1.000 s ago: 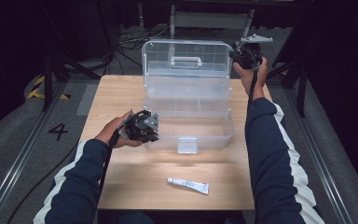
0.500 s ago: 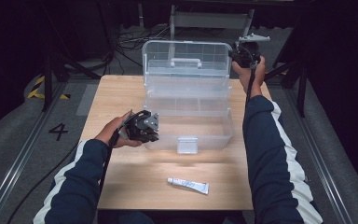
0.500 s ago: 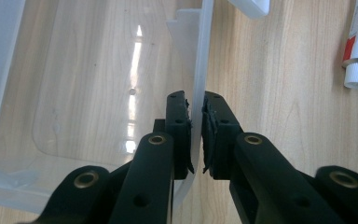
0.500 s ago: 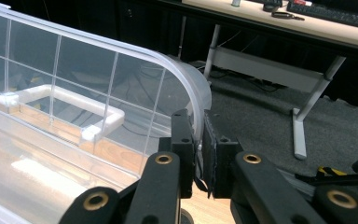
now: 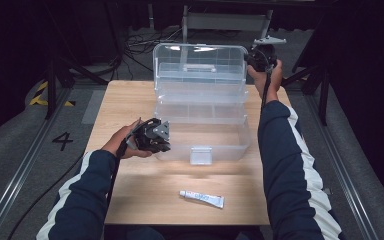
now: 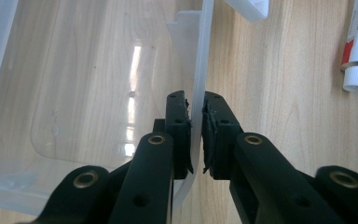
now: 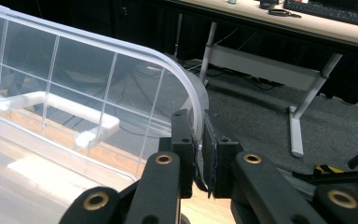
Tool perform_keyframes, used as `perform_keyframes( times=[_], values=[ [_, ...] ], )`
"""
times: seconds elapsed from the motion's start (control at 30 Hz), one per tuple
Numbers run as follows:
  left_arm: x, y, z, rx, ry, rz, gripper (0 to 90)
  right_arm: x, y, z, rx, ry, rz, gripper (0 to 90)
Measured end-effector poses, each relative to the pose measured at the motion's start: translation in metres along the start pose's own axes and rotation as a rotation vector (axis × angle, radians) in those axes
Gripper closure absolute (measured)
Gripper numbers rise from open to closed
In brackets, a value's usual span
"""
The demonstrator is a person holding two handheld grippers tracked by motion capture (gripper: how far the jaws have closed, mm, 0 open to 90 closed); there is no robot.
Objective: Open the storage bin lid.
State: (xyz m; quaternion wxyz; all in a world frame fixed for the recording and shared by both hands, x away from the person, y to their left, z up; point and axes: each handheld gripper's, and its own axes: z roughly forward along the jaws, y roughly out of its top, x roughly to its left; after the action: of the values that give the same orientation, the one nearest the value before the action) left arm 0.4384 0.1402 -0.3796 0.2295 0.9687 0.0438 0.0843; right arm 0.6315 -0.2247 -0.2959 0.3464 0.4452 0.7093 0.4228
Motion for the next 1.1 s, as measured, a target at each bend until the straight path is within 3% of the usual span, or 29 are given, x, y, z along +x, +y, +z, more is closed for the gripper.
perform_keyframes(
  times=[0.43,1.1],
  values=[
    [0.0004,-0.0018,0.0015,-0.021,-0.001,-0.005,81.7,-0.0005,-0.0009,0.0039,0.002,-0.005,-0.016,83.7],
    [0.0003,-0.0022,0.0047,0.002,0.001,-0.008,81.4,-0.0057,-0.0025,0.0098,0.033,0.002,-0.032,82.5]
  ],
)
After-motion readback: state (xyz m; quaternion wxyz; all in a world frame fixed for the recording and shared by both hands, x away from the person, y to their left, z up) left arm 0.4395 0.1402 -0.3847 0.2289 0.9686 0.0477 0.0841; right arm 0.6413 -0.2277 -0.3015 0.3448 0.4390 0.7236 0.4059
